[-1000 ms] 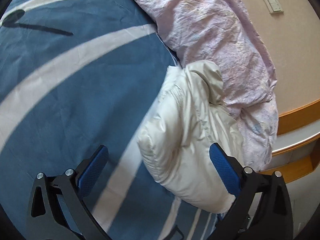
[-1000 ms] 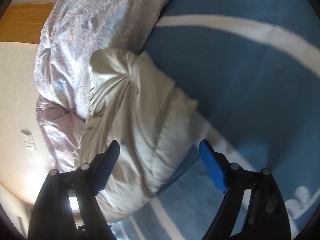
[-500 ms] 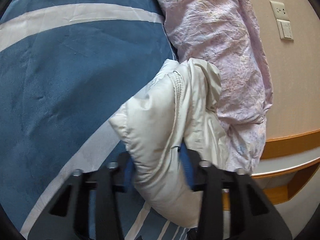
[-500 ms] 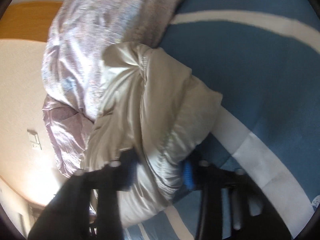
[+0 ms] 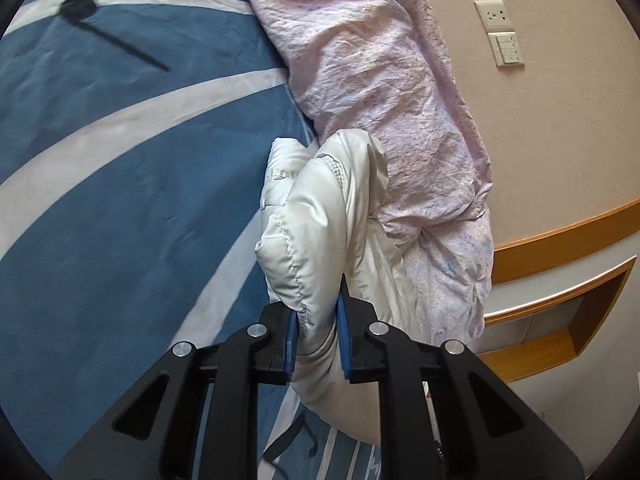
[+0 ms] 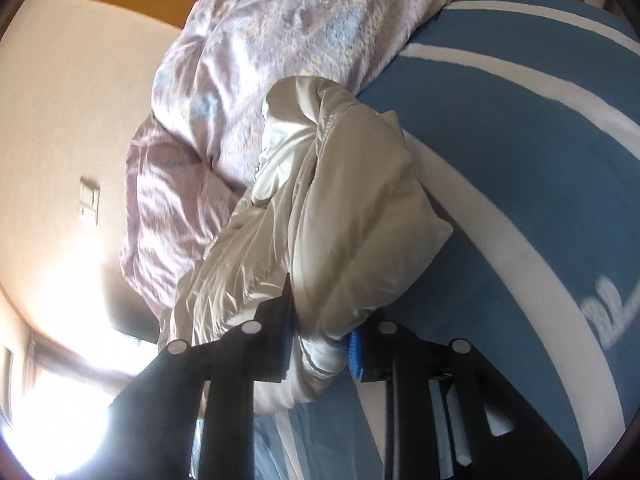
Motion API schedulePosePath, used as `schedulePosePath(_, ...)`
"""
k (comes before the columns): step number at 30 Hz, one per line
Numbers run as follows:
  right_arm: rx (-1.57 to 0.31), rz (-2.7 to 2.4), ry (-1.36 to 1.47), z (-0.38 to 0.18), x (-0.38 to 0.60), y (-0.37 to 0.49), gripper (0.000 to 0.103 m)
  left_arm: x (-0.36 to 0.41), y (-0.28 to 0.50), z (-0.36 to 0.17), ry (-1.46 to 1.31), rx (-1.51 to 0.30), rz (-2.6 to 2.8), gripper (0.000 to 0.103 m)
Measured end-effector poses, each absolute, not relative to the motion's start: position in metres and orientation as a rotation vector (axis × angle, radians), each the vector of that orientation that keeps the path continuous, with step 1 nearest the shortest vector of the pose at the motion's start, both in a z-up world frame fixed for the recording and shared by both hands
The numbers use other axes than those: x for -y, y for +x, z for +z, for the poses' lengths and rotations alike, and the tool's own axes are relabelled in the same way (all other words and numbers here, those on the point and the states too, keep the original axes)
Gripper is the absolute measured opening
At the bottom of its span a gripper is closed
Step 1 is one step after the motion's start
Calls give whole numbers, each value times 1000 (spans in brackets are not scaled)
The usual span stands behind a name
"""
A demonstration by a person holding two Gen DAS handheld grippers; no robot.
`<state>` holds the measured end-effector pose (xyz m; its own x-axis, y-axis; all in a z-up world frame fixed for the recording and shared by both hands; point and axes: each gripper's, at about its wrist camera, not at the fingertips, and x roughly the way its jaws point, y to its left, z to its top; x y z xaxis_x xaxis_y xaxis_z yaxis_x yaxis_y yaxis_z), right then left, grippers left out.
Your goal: Fold large clothes
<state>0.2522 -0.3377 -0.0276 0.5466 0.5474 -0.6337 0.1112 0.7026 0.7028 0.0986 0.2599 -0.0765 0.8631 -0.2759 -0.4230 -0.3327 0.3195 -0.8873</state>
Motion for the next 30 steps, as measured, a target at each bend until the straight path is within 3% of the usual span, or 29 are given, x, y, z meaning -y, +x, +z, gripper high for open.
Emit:
schedulePosePath(5, -1003, 291, 696, -25, 336, 219, 24, -261, 66, -83, -1280, -556, 59, 16)
schedulePosePath(9, -1001, 218, 515, -19, 329, 204, 44, -256, 59, -86, -1218, -578, 112, 22)
schedulePosePath(12, -958, 126, 414, -7, 328, 195, 62, -256, 61, -88, -1185, -591, 118, 37)
schedulePosePath(14, -899, 26, 331, 5, 325, 190, 70, -256, 60, -87, -1153, -592, 138, 61)
schedulePosePath(15, -841, -66, 259, 15, 324, 186, 73, -256, 59, -86, -1138, -584, 141, 65)
schedulePosePath(20, -731, -76, 87, 43, 286, 185, 73, -255, 59, -82, -1096, -567, 152, 80)
schedulePosePath(30, -732, 276, -150, 37, 141, 206, 73, -244, 73, -87, -1072, -588, 173, 80)
